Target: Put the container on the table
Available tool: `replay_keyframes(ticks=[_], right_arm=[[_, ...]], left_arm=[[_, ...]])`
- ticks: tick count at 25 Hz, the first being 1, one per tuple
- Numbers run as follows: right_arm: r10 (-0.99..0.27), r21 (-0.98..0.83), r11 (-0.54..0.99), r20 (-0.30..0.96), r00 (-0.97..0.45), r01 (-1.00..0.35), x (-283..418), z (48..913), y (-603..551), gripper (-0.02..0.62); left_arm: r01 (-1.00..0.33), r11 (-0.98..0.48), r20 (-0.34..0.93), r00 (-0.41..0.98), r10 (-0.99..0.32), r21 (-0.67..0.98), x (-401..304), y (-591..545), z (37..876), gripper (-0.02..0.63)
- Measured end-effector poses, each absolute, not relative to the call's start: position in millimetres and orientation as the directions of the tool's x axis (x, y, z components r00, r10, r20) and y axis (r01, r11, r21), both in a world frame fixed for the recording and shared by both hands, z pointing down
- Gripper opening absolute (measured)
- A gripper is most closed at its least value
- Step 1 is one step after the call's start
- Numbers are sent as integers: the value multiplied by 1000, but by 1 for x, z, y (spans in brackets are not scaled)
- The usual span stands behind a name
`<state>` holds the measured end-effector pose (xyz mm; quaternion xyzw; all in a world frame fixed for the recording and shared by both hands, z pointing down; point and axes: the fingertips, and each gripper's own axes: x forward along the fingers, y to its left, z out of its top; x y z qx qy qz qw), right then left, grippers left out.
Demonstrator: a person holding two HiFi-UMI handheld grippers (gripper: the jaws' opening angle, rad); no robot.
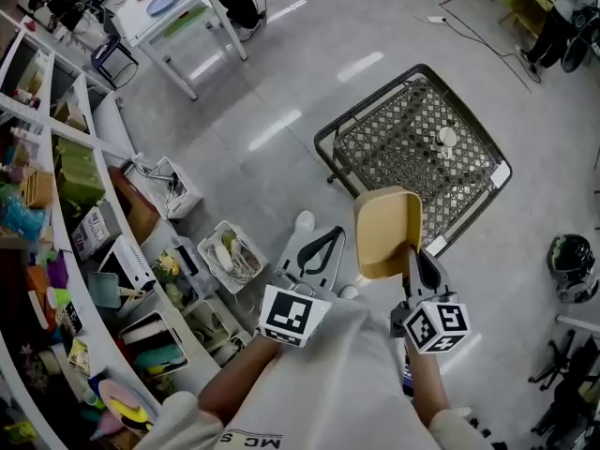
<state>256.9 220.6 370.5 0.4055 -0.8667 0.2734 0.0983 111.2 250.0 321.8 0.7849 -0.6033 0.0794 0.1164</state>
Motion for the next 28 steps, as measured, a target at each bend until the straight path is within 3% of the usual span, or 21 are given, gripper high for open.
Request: replay_keyframes(ticks=[16,28], right_arm=[[-837,-310,251,407,-367,-917,157,337,95,29],[-860,-338,134,428,-279,-931,134,351,79,29]], left_arm=[[-862,-496,202,507,-838,108,-29,86,297,23],[-799,-586,194,601,-776,133,-34,53,309,23]])
